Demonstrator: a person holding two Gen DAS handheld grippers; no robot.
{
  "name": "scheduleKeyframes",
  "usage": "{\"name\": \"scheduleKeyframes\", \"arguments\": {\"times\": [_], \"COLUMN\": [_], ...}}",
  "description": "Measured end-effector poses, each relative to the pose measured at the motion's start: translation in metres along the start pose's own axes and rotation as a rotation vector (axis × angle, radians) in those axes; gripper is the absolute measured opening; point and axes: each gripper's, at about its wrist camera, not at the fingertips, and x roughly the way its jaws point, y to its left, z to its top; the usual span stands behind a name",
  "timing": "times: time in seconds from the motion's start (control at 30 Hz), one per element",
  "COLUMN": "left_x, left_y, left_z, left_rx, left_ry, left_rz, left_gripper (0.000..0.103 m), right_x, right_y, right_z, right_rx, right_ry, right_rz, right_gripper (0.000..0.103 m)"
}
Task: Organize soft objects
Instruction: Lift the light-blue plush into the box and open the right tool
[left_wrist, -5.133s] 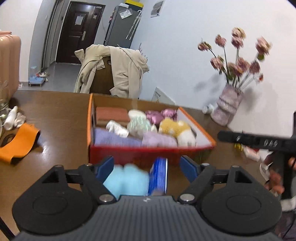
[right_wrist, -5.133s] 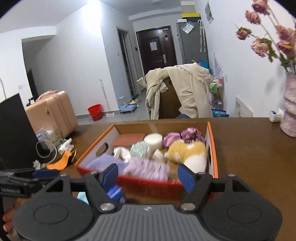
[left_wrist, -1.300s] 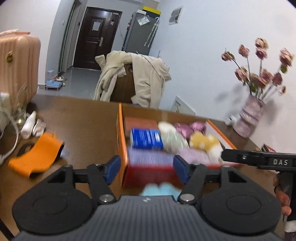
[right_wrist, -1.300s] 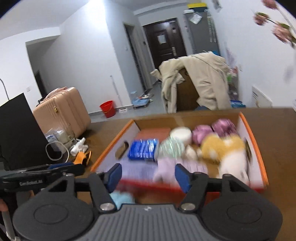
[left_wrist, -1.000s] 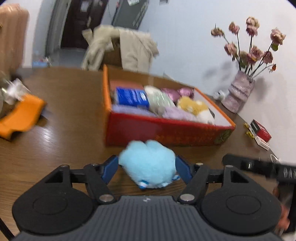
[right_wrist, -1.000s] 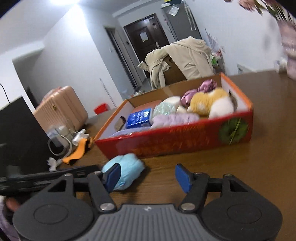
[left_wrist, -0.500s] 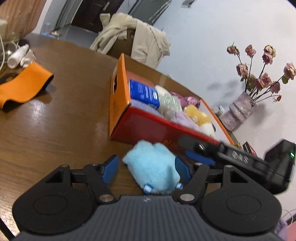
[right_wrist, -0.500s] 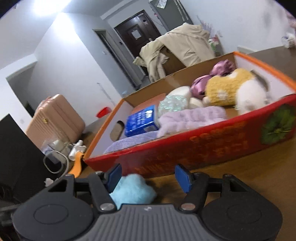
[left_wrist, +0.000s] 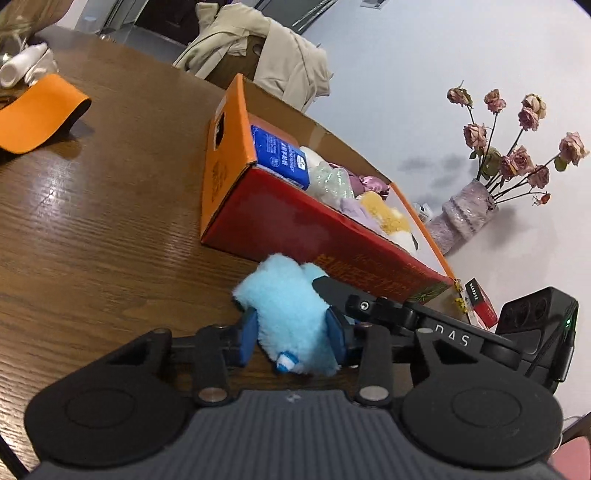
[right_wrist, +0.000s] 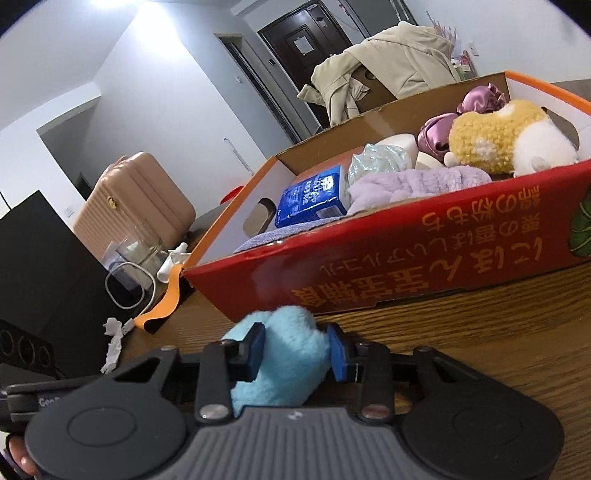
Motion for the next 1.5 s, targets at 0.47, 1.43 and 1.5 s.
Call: {"name": "scheduleKeyframes", "arguments": {"times": [0.47, 1.43, 1.5], "left_x": [-0.050, 0.163, 0.168], "left_y": [-0.111, -0.117, -0.117], "left_z": [-0.031, 0.095, 0.095], "left_rx": [0.142, 0.211, 0.210], "left_ry": [-0.156, 0.095, 0.106], "left_rz": [-0.123, 0.105, 0.107], "left_gripper": [0.036, 0.028, 0.028], "right_x": [-0.152, 0.000, 0.005], "right_y": [0.038, -0.095, -0.097], "right_z": [-0.014, 0.150, 0.156], "right_rx": [-0.181, -0.301, -0.316], "right_ry": [-0.237, 0.093, 0.146], "right_rz": [-0.095, -0.189, -0.196], "right_gripper": [0.033, 0.030, 0.029]}}
